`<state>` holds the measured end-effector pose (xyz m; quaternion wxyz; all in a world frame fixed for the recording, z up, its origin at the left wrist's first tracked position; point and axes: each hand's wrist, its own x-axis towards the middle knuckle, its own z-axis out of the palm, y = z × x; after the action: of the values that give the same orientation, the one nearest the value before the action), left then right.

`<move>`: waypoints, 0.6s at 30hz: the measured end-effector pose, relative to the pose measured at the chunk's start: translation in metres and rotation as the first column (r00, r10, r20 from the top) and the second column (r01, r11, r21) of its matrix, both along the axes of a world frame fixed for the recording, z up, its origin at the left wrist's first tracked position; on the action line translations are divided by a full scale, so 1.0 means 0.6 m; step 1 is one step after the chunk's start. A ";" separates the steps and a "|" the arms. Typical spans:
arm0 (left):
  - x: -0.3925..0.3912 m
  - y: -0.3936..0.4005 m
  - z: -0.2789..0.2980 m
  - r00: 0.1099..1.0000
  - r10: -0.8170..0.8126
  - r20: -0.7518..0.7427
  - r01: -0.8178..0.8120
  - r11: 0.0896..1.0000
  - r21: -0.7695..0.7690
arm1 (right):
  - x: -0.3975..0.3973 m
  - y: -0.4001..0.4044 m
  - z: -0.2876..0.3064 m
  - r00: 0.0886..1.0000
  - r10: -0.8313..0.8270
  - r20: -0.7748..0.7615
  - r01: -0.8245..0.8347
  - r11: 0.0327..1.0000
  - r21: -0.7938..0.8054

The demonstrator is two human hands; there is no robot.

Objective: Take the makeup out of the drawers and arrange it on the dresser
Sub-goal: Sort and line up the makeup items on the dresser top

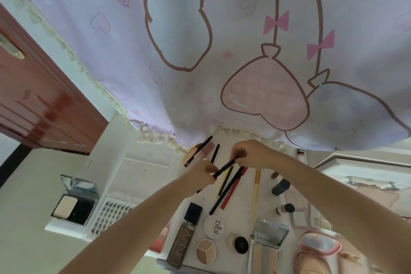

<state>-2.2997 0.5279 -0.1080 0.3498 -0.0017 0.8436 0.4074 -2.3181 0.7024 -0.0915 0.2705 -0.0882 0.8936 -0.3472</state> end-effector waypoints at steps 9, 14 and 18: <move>-0.018 0.032 -0.057 0.994 0.014 -0.105 -0.047 0.947 -0.317 | -0.082 -0.039 -0.077 0.876 0.481 0.025 -0.410 0.717 0.564; -0.020 0.053 -0.083 0.995 -0.026 -0.094 -0.020 0.889 -0.458 | -0.103 -0.033 -0.116 0.795 0.606 -0.024 -0.454 0.621 0.638; -0.024 0.061 -0.095 0.995 -0.085 -0.048 0.053 0.883 -0.466 | -0.109 -0.027 -0.122 0.762 0.643 -0.075 -0.447 0.606 0.658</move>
<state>-2.3142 0.5645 -0.1653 0.3250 -0.0413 0.9273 0.1813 -2.3834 0.6861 -0.1649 0.2368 -0.3209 0.9139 0.0754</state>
